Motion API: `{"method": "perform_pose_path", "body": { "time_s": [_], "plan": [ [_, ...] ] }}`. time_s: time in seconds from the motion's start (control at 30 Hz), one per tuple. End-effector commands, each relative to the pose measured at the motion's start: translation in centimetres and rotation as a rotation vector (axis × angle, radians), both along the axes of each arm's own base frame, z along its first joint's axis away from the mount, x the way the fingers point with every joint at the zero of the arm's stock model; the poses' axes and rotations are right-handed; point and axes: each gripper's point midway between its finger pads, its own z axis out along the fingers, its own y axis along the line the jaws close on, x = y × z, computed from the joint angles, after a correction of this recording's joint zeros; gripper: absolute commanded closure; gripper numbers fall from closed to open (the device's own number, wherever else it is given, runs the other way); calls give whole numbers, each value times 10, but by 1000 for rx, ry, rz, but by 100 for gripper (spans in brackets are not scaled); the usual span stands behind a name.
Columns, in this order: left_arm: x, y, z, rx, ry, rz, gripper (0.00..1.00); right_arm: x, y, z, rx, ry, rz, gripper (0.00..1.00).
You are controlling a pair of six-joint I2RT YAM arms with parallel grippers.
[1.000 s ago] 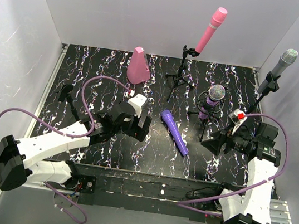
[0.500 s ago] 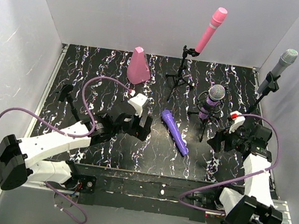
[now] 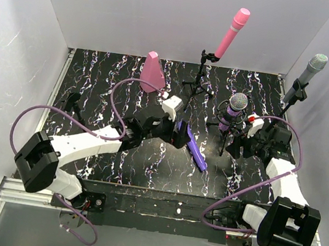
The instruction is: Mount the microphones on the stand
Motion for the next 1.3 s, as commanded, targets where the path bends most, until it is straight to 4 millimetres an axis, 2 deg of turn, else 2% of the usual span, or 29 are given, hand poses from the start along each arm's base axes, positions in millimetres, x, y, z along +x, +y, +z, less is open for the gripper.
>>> {"method": "perform_pose_path", "body": {
  "time_s": [0.0, 0.3, 0.43, 0.5, 0.6, 0.7, 0.97, 1.27],
  "plan": [
    [3, -40, 64, -216, -76, -122, 3, 4, 10, 15, 100, 21, -40, 22],
    [21, -63, 97, -242, -151, -193, 21, 7, 10, 0, 173, 189, -127, 30],
    [44, -68, 96, -171, -147, -128, 48, 12, 8, -4, 181, 223, -167, 32],
    [54, -69, 93, -130, -141, -89, 67, 13, 7, -4, 183, 228, -180, 33],
    [67, -67, 94, -100, -150, -35, 70, 14, 7, -5, 193, 248, -197, 36],
    [70, -72, 101, -112, -165, -44, 73, 17, 5, -9, 192, 273, -220, 40],
    [50, -108, 130, -223, -176, -231, 76, 25, 11, -17, 212, 357, -248, 42],
    [32, -127, 123, -242, -135, -300, 77, 32, 12, -29, 185, 418, -274, 42]
  ]
}}
